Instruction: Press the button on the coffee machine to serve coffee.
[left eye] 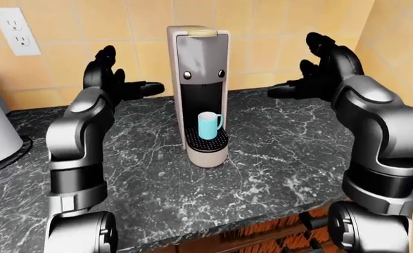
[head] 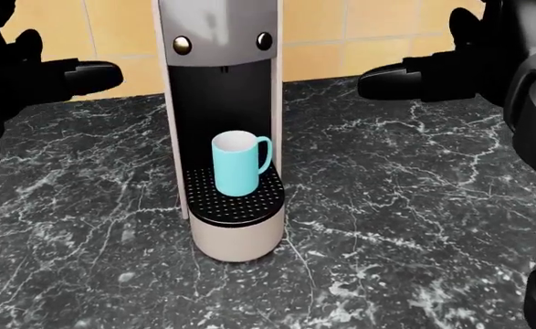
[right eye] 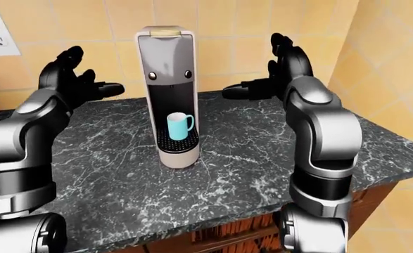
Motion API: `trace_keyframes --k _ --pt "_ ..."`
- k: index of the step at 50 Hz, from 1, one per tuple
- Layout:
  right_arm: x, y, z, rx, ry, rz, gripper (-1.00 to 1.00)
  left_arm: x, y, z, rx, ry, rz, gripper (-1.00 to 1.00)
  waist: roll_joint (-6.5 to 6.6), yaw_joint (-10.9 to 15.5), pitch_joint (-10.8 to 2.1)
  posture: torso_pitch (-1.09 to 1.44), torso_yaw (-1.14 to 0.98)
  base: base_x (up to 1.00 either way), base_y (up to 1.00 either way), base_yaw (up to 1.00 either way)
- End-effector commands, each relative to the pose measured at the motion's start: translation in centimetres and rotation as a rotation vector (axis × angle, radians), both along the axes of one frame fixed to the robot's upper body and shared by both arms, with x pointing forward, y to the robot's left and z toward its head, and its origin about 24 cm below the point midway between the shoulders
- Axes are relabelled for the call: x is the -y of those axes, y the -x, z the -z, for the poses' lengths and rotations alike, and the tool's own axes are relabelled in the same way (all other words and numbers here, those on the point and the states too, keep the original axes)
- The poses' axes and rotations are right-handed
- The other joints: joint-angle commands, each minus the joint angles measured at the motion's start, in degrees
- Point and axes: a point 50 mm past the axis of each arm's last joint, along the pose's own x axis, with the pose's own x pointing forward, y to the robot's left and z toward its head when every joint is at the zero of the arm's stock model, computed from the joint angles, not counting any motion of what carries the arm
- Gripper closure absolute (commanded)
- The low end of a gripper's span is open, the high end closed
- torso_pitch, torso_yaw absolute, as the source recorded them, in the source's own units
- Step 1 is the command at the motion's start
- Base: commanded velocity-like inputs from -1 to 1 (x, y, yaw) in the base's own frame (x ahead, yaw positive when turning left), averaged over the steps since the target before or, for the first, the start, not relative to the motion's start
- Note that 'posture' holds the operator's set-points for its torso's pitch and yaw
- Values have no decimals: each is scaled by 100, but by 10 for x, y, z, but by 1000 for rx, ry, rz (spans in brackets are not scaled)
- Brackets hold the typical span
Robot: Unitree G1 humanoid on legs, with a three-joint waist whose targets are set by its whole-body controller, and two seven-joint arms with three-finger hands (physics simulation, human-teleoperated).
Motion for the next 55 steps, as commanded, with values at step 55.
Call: trace_keyframes --k 55 --pt "2 2 -12 73 -2 9 -100 37 71 -38 121 54 236 -100 48 32 -45 -35 0 0 0 0"
